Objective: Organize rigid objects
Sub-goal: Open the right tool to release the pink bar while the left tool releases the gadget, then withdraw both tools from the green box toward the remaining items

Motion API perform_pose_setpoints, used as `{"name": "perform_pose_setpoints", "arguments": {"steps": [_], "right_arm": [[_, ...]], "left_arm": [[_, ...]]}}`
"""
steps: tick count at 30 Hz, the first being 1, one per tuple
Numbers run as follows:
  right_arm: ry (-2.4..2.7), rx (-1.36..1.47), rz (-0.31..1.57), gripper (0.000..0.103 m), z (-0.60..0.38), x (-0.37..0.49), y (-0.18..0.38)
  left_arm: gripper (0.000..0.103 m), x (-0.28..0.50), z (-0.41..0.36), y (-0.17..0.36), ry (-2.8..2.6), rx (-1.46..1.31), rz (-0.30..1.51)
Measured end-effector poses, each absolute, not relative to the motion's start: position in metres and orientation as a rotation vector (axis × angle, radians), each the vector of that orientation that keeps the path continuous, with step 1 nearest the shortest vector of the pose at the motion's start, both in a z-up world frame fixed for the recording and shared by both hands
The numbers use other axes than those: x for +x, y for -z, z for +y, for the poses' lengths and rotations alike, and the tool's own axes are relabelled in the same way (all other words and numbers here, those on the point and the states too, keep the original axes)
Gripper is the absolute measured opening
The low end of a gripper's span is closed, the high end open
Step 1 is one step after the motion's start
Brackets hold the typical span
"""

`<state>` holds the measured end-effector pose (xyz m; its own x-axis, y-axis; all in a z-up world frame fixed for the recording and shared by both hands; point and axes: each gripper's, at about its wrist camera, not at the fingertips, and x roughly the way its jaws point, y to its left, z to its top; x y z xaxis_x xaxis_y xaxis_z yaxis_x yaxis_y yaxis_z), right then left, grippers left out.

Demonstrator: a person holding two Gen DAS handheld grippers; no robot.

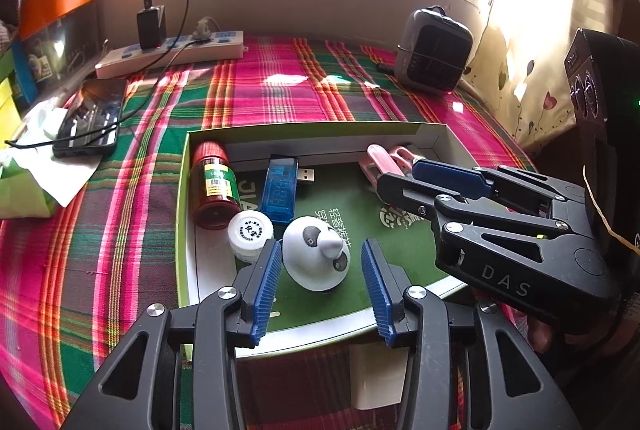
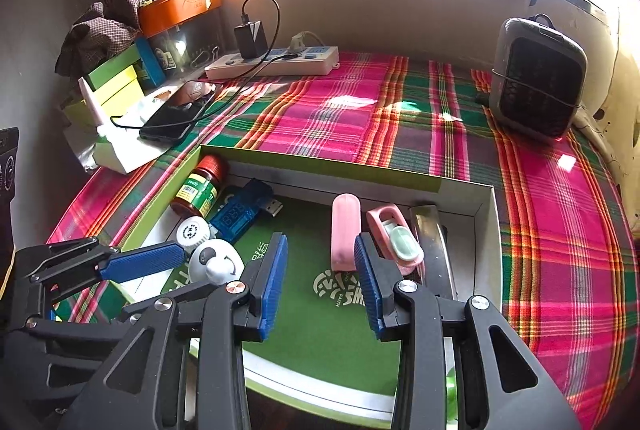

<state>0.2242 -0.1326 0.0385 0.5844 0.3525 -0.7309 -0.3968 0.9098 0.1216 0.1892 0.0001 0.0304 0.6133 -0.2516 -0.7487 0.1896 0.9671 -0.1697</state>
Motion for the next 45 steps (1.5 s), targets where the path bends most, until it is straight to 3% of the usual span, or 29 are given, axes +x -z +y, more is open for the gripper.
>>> {"name": "perform_pose_setpoints", "arguments": {"steps": [14,45], "right_arm": [[-0.412,-0.028,0.804,0.038,-0.138,0.180,-0.055],[-0.303,0.030,0.919,0.056,-0.124,0.103,-0.023]], "left_arm": [[0.041,0.153,0.008,-0.043,0.255,-0.087,0.834],[0.042,0.092,0.060,-0.026,0.270,-0.203,0.837]]}}
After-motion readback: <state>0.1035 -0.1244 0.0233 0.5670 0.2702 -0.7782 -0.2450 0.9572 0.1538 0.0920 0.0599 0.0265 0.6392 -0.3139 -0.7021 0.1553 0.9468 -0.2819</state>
